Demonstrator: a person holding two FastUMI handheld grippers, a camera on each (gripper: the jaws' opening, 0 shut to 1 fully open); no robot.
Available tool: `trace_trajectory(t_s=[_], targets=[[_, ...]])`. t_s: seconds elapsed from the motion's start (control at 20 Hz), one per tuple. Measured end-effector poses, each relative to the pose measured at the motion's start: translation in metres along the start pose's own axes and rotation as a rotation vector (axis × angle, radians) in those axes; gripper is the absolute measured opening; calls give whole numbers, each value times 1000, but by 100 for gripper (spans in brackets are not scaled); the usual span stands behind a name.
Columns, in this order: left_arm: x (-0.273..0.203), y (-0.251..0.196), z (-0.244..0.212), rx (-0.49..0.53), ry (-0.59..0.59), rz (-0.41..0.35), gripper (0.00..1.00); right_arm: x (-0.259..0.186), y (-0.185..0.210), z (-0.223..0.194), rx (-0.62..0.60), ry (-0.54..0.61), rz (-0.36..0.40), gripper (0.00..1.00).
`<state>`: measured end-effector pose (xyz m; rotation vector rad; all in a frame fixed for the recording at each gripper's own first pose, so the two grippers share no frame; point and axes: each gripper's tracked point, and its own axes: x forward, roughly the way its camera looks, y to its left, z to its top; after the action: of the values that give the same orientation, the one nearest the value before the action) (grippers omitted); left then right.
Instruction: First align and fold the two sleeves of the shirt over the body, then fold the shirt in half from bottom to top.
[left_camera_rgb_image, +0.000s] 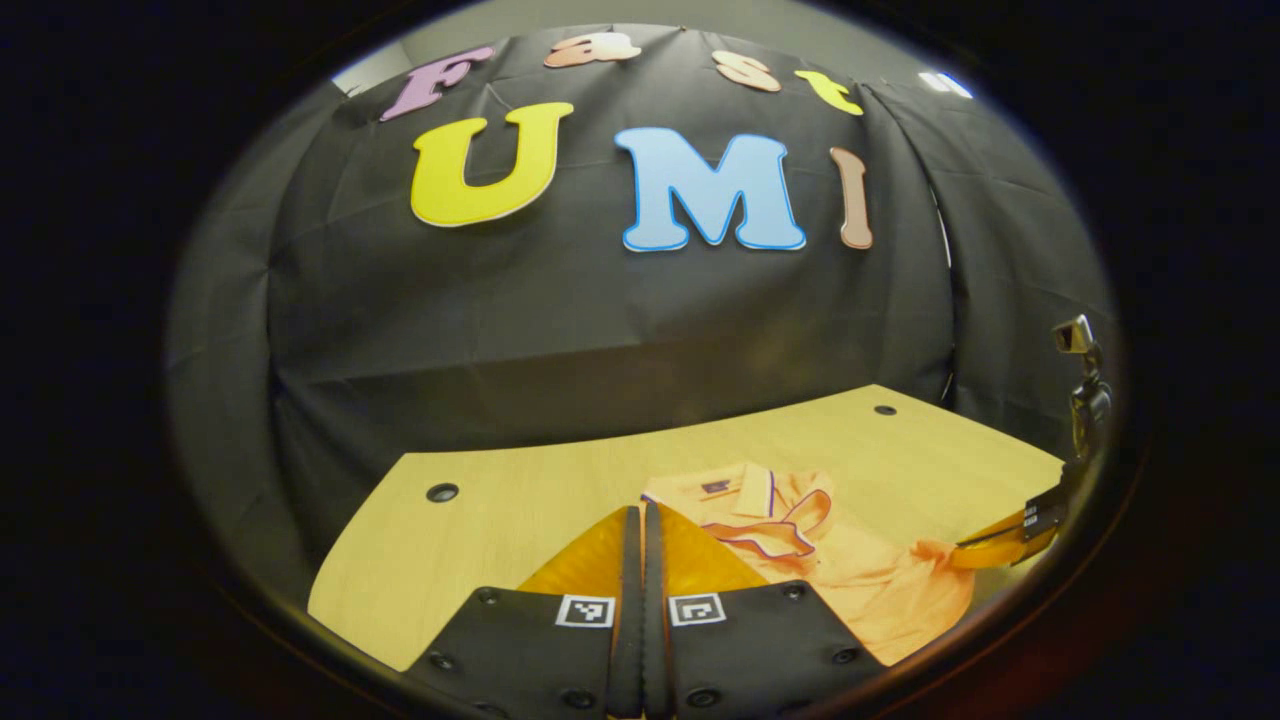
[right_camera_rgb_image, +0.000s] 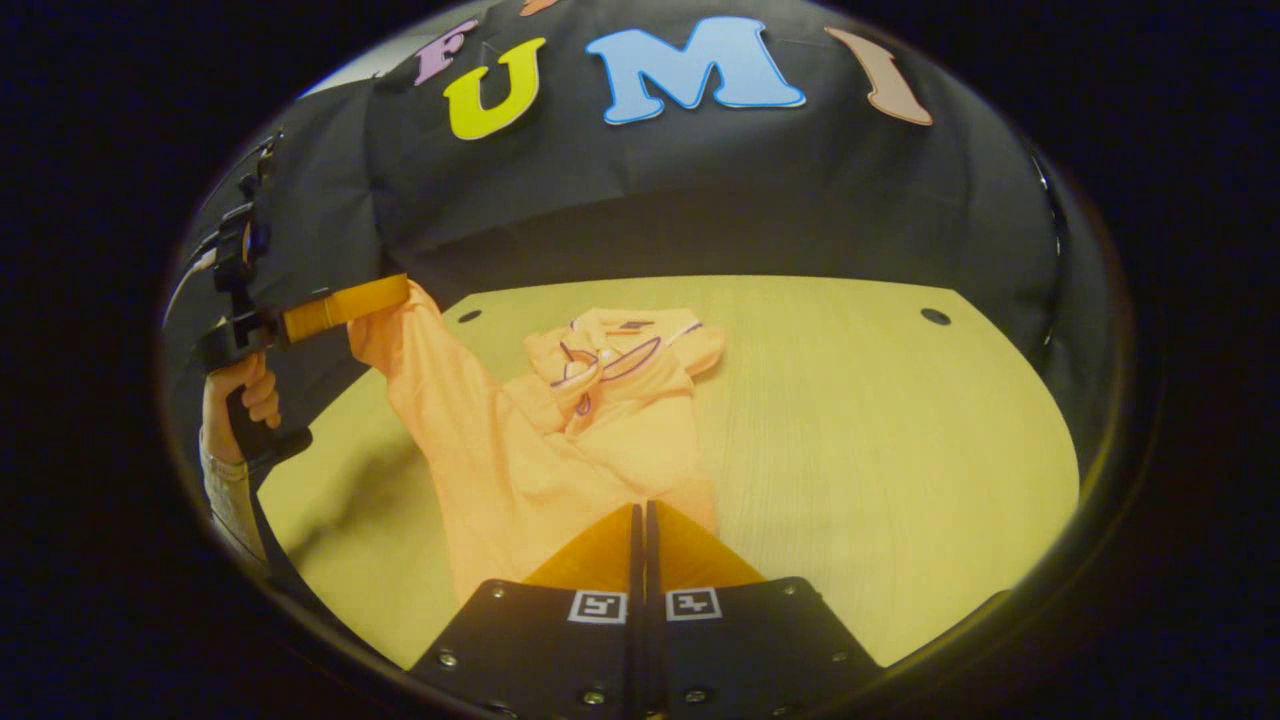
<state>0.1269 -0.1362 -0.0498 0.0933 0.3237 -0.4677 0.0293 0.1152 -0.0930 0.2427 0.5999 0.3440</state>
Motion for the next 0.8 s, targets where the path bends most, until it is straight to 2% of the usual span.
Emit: trace_trajectory(t_s=[0.45,0.8], targets=[[59,21,30,-31,-4,5,7,65,-26,119,22,-130,-30,0],[122,49,60,-43,-32,49,7,134,-49,181,29,-162,-81,0]])
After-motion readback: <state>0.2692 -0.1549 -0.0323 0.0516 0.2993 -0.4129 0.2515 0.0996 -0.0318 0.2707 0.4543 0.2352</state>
